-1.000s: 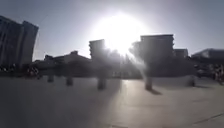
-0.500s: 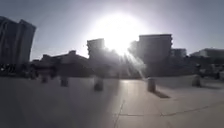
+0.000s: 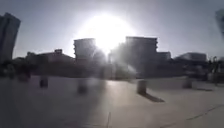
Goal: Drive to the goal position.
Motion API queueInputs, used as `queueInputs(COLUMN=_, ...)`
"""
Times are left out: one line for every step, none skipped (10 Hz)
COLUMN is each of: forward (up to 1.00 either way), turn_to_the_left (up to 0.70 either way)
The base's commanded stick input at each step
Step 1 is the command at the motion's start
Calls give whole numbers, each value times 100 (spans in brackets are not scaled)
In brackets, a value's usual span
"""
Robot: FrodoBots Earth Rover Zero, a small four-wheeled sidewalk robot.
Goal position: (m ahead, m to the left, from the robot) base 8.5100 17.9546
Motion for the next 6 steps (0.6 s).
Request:
queueInputs(forward=100, turn_to_the_left=4)
queueInputs(forward=100, turn_to_the_left=4)
queueInputs(forward=100, turn_to_the_left=4)
queueInputs(forward=100, turn_to_the_left=4)
queueInputs(forward=100, turn_to_the_left=25)
queueInputs(forward=100, turn_to_the_left=44)
